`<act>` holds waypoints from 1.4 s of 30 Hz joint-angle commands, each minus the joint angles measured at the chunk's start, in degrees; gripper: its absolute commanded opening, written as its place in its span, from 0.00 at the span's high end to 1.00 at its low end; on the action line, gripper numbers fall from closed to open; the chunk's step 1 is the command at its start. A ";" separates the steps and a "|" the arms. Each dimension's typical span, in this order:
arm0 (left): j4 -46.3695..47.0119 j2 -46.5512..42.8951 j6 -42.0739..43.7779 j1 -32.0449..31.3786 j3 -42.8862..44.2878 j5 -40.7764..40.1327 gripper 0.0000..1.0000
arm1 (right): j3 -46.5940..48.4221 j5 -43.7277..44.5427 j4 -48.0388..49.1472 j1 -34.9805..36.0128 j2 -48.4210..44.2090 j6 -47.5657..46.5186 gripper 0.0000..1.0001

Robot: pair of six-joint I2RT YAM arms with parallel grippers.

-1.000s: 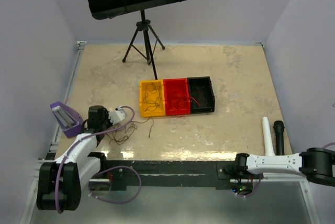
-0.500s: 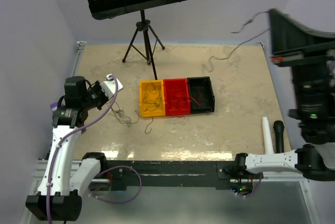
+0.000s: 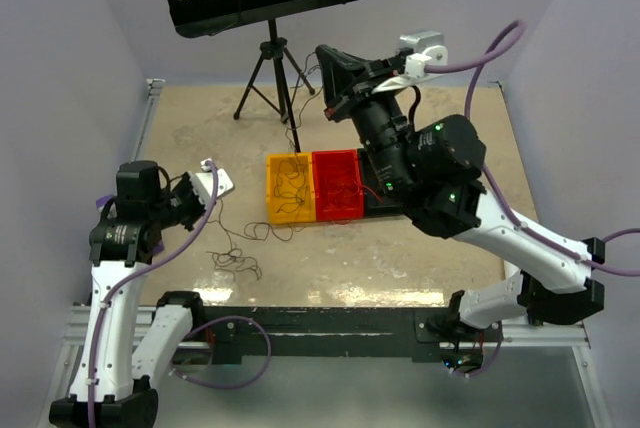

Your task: Untangle the cables

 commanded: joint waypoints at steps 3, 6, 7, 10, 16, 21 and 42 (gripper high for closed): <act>-3.17 -1.91 1.69 0.38 4.22 3.94 1.00 | -1.32 -3.32 3.74 -5.90 0.88 4.30 1.00; -4.31 -2.00 1.96 0.38 5.62 5.18 1.00 | -2.46 -5.07 3.65 -8.53 1.93 5.89 1.00; -4.66 -2.09 2.05 0.38 5.97 5.53 1.00 | -2.90 -5.60 3.74 -9.50 2.20 7.72 1.00; -5.72 -2.27 3.01 0.38 6.50 6.41 1.00 | -3.26 -6.92 3.82 -11.26 3.43 9.22 1.00; -6.42 -2.53 3.63 0.38 6.86 6.59 1.00 | -2.64 -8.42 4.00 -13.37 6.06 10.45 1.00; -6.69 -3.06 3.89 0.38 6.94 6.59 1.00 | -2.99 -9.38 4.44 -14.69 8.26 11.51 1.00; -5.02 -3.94 4.07 0.38 4.05 4.66 1.00 | -9.06 -11.58 7.78 -17.59 16.26 15.20 1.00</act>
